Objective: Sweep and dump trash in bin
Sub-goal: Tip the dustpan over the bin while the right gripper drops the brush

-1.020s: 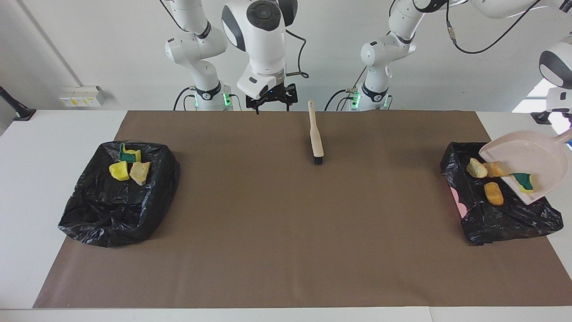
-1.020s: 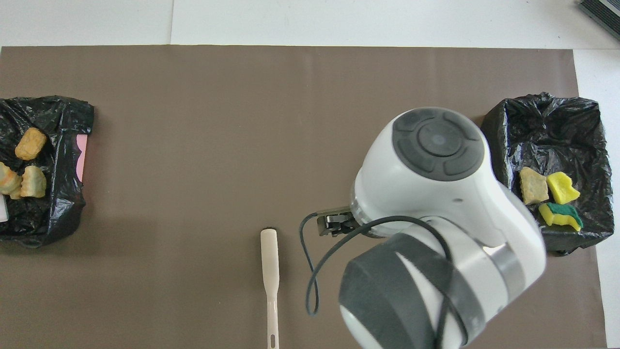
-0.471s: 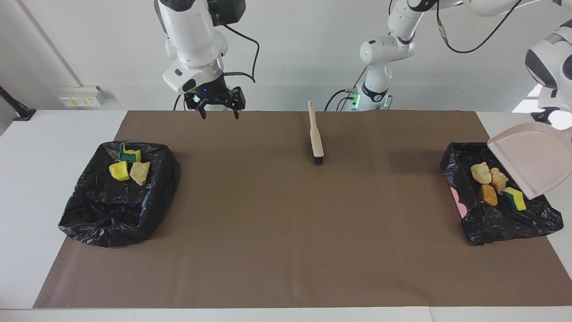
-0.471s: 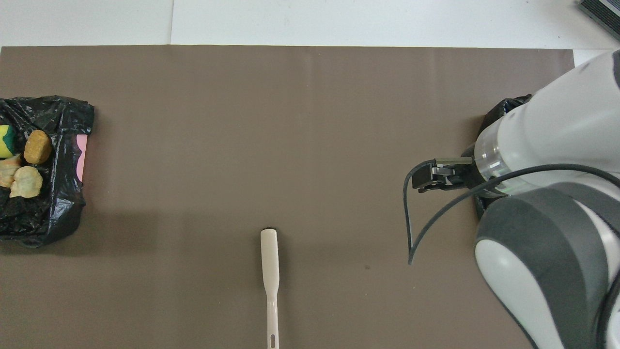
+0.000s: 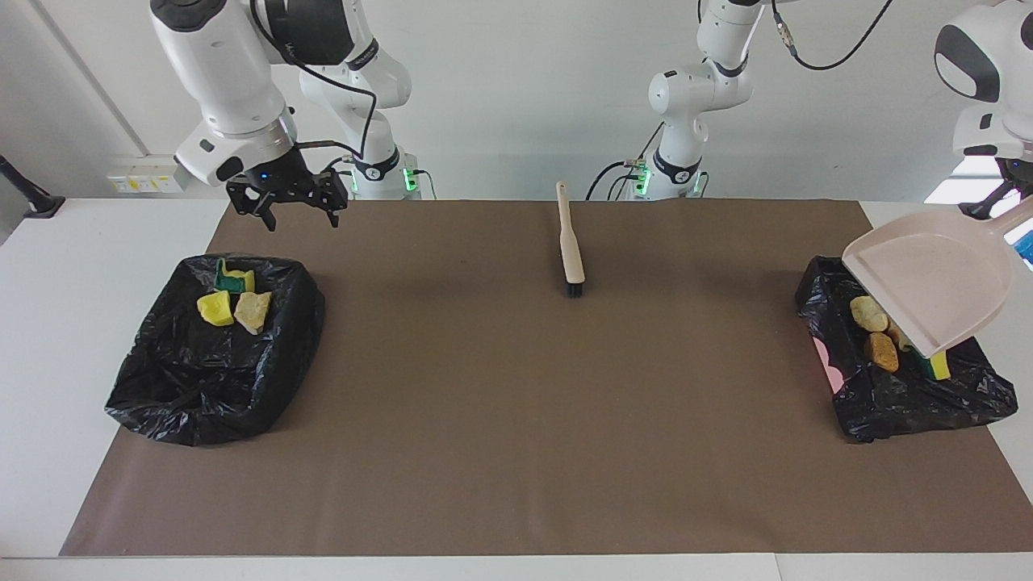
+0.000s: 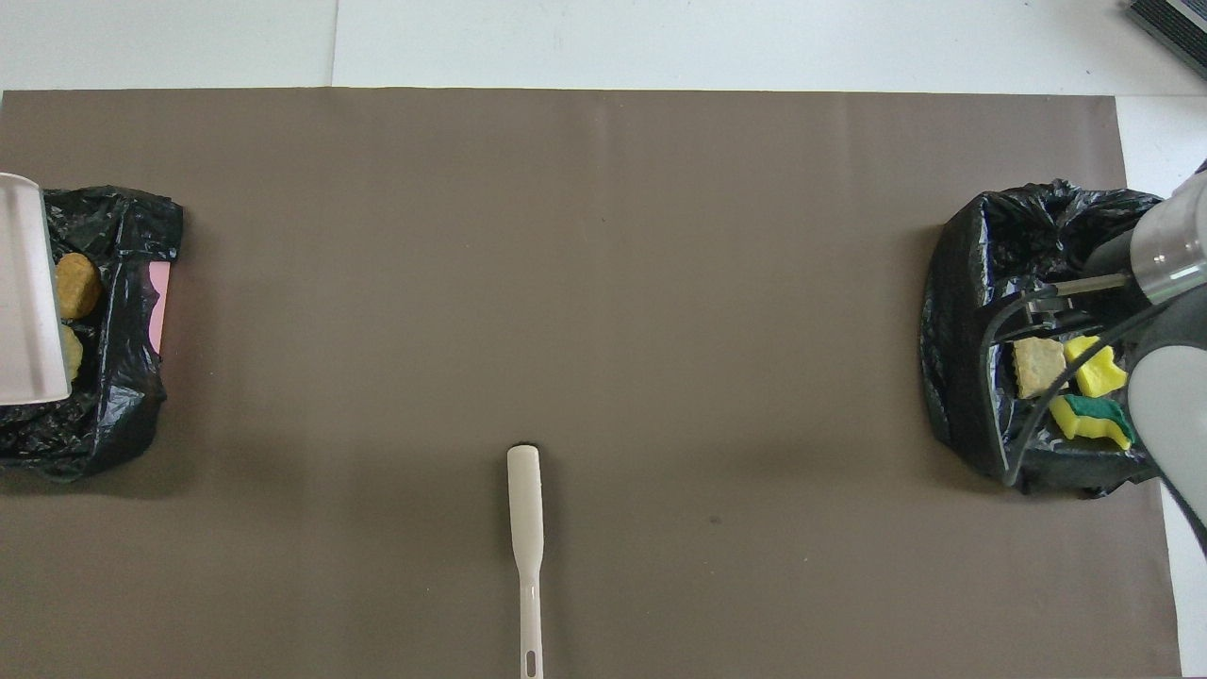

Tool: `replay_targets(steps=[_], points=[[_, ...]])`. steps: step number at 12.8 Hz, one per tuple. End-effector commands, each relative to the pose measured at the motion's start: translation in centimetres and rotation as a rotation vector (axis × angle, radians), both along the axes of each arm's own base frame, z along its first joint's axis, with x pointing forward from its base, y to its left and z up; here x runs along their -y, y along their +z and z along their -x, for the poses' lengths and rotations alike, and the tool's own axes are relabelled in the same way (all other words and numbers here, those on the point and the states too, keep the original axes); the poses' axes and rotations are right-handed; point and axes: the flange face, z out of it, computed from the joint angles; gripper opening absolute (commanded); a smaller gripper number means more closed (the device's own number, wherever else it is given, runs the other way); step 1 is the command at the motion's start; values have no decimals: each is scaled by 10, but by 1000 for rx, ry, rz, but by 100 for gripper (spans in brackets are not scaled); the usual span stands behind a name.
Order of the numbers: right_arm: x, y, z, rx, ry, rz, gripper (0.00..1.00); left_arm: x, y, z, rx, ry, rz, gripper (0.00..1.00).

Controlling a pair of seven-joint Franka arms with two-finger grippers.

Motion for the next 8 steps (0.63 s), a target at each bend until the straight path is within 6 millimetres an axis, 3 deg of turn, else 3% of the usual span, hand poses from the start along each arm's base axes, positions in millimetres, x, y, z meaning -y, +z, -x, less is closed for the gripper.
replay_targets(steps=[1,2,4,8], points=[[31,5,-2,35,-31,18,100,18,12,12,128,148,179,0],[45,10,-1,44,-71,17,100,29,13,18,200,276,284,0],[55,24,-1,73,-152,18,100,60,3,19,291,502,387,0],[63,33,6,75,-240,-44,100,154,-20,8,414,872,491,0]])
